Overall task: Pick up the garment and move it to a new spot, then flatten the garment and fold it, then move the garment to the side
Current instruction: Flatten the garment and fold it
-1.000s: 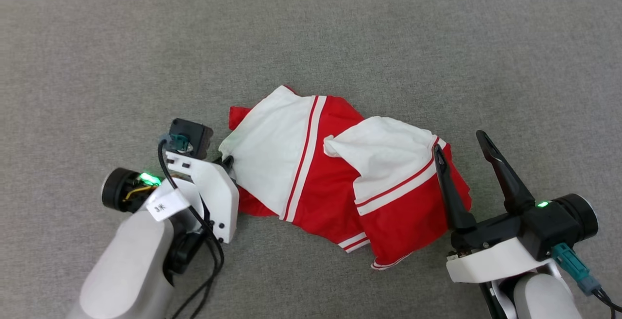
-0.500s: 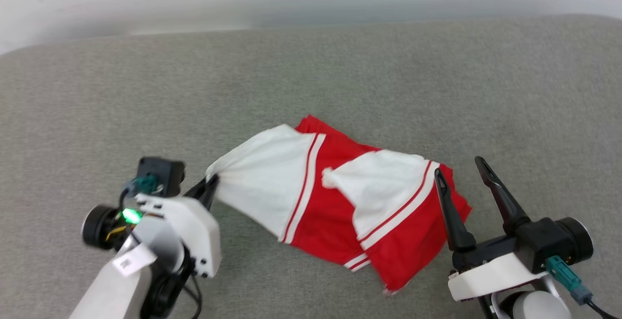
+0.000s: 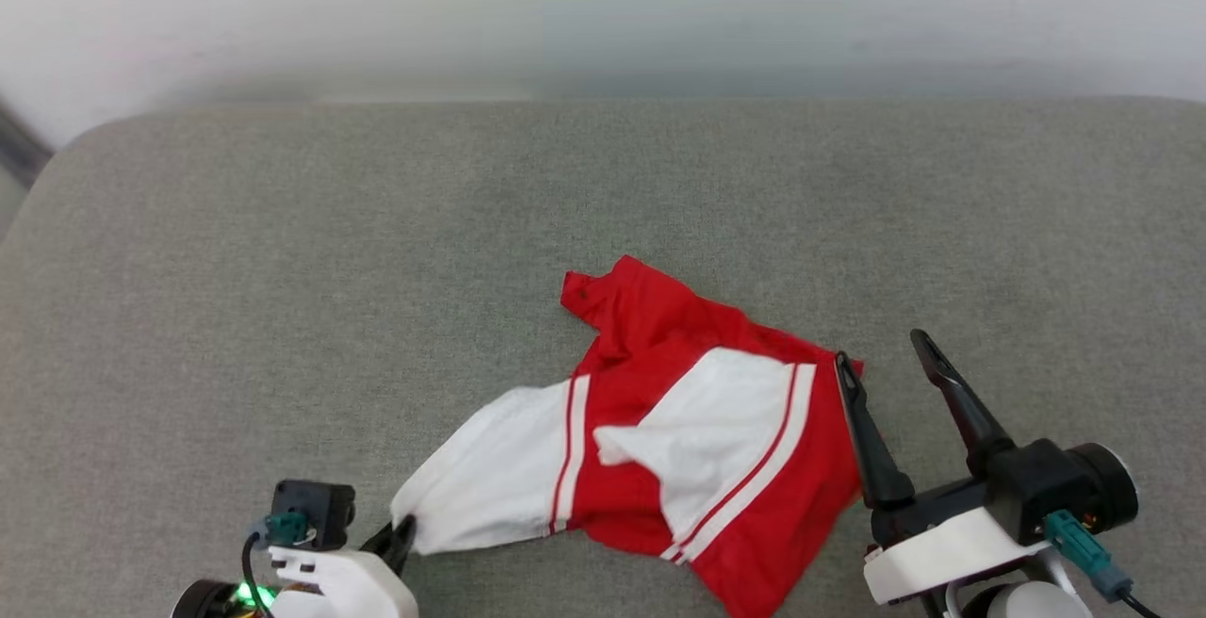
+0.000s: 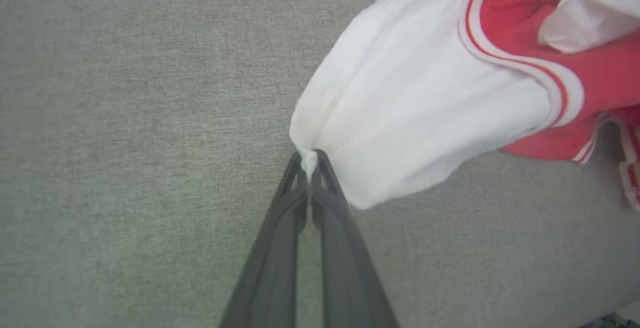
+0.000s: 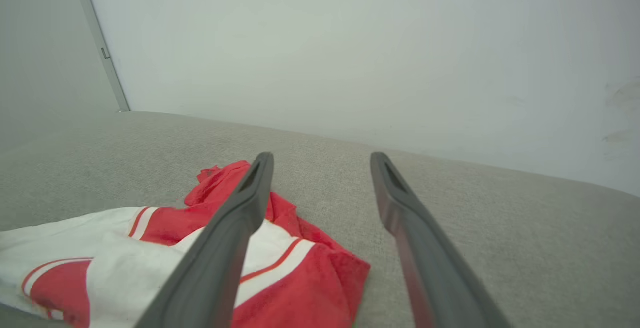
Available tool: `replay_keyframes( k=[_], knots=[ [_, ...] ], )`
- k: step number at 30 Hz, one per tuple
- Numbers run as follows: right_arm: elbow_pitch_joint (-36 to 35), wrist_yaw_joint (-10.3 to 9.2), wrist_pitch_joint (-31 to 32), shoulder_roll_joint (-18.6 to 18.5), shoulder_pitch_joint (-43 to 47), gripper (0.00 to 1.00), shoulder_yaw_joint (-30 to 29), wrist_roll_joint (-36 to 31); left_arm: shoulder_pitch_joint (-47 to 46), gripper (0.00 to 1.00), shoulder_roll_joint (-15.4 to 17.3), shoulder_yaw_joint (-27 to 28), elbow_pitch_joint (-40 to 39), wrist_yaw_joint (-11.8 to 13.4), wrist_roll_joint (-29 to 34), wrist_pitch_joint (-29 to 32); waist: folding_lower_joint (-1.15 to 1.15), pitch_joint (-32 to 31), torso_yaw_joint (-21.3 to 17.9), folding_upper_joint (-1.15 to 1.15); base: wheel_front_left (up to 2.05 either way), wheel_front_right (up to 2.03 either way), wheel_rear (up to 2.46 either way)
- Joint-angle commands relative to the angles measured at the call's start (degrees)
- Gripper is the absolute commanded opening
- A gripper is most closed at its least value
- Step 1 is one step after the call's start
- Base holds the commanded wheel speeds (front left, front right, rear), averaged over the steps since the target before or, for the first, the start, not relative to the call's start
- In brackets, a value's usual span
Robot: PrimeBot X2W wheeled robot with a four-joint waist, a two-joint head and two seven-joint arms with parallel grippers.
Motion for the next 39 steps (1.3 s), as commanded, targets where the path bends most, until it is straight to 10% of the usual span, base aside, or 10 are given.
replay_keyframes(
  k=[1,2,3,15,26,39],
  knots=[
    [0.22,-0.04,-0.11,0.13,0.63,1.00,0.25,-0.18,0.52,0.00,-0.01,-0.04,1.59,0.36,0.81,-1.26,0.01,-0.34,-0.16,0.00,0.00,0.00,0.00],
    [0.33,-0.04,-0.11,0.13,0.58,1.00,0.28,-0.34,0.41,0.34,-0.52,-0.11,2.52,0.44,1.06,-2.16,0.01,-0.45,-0.19,0.00,0.00,0.00,0.00],
    [0.40,-0.04,-0.11,0.13,0.59,1.00,0.23,-0.49,0.24,1.00,-0.82,-0.34,3.38,0.33,1.29,-2.95,0.01,-0.62,-0.20,0.00,0.00,0.00,0.00],
    [2.08,-0.04,2.08,-3.38,-0.59,1.00,6.69,0.92,-3.02,1.00,-2.00,-0.64,7.18,-2.14,6.42,-23.11,0.01,-3.71,0.36,0.00,0.00,0.00,0.00],
    [-4.08,-0.04,39.49,-16.16,-14.32,1.00,28.24,19.34,-4.50,1.00,-2.75,-1.94,6.90,-2.65,9.23,-30.20,0.01,-4.20,2.95,0.00,0.00,0.00,0.00],
    [2.12,-0.04,64.15,-16.56,-26.08,1.00,33.02,25.43,-7.56,1.00,-4.69,-3.31,6.62,-3.67,10.45,-31.95,0.01,-0.92,9.95,0.00,0.00,0.00,0.00]
  ],
)
